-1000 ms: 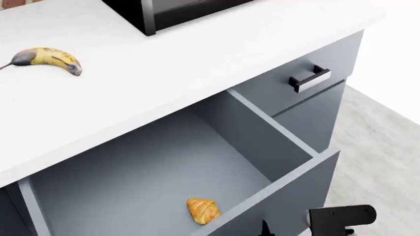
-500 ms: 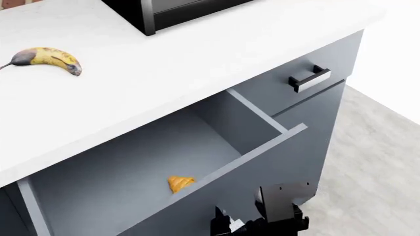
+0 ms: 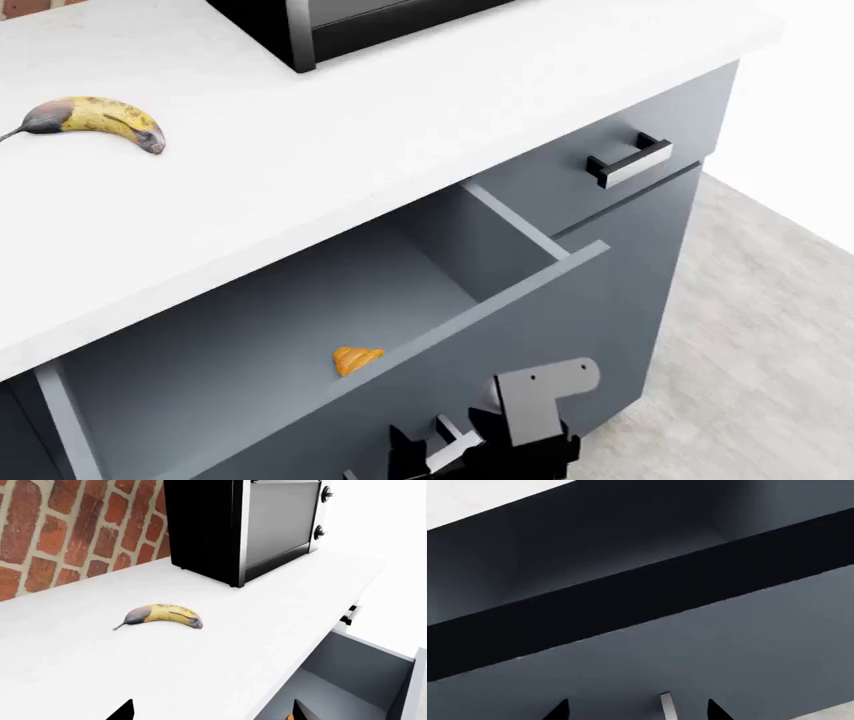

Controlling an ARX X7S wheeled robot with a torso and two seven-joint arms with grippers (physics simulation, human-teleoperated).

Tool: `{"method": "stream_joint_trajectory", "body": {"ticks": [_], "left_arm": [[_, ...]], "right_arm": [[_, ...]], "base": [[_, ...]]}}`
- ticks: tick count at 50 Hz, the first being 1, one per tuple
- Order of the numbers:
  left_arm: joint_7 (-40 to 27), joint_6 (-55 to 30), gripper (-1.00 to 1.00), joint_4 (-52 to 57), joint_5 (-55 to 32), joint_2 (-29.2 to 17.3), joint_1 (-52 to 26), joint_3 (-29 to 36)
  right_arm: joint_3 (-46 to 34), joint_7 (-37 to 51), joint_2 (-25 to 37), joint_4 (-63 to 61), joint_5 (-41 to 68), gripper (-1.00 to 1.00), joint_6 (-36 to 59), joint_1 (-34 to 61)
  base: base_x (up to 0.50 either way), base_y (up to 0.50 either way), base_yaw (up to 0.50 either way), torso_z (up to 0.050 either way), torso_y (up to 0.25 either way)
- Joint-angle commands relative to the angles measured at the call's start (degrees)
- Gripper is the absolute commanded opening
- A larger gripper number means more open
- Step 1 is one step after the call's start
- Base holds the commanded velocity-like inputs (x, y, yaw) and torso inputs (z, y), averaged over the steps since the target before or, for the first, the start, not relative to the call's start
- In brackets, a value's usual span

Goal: Close the right drawer.

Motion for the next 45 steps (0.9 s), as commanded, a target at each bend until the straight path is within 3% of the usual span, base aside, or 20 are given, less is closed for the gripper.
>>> {"method": "stream_joint_trajectory", "body": {"ticks": [1, 11, 12, 13, 14, 15, 27, 45], "left_arm": [[0.22, 0.24, 1.0, 0.18, -1.0, -0.96, 1.09, -1.43], [0.84, 1.39, 1.0, 0.2, 0.34, -0.18, 2.4, -1.11], [1.23, 1.6, 1.0, 0.0, 0.6, -0.27, 2.65, -1.23], [1.12, 1.69, 1.0, 0.05, 0.78, 0.0, 2.59, -0.94], [1.12, 1.68, 1.0, 0.08, 0.76, 0.07, 2.6, -0.82], [0.97, 1.68, 1.0, 0.23, 0.66, 0.22, 2.69, -0.75], [0.87, 2.13, 1.0, 1.18, 0.05, 0.54, 3.44, -0.91], [-0.11, 2.05, 1.0, 1.6, -0.49, 1.73, 1.65, 1.03]], "right_arm": [[1.5, 0.35, 0.01, -2.12, 3.66, 1.0, -1.77, -1.93], [6.42, 5.22, 2.87, -18.46, 6.64, 1.0, -2.56, -11.79], [5.87, 5.41, 2.19, -15.85, 5.63, 1.0, -4.47, -10.16], [3.66, 7.2, -3.61, -7.25, 1.59, 1.0, -13.07, -1.57], [3.5, 8.09, -3.82, 1.34, 1.33, 1.0, -19.25, -0.66], [3.27, 8.91, -3.46, 4.13, 1.17, 1.0, -19.61, -1.56], [5.71, 16.05, 4.01, -29.57, 5.03, 1.0, -5.77, -15.94], [16.62, 22.86, 15.49, -60.3, 14.41, 1.0, 14.65, -23.82]], "base": [[0.0, 0.0, 0.0, 0.0, 0.0], [0.0, 0.0, 0.0, 0.0, 0.0], [0.0, 0.0, 0.0, 0.0, 0.0], [0.0, 0.0, 0.0, 0.0, 0.0], [0.0, 0.0, 0.0, 0.0, 0.0], [0.0, 0.0, 0.0, 0.0, 0.0], [0.0, 0.0, 0.0, 0.0, 0.0], [0.0, 0.0, 0.0, 0.0, 0.0]]}}
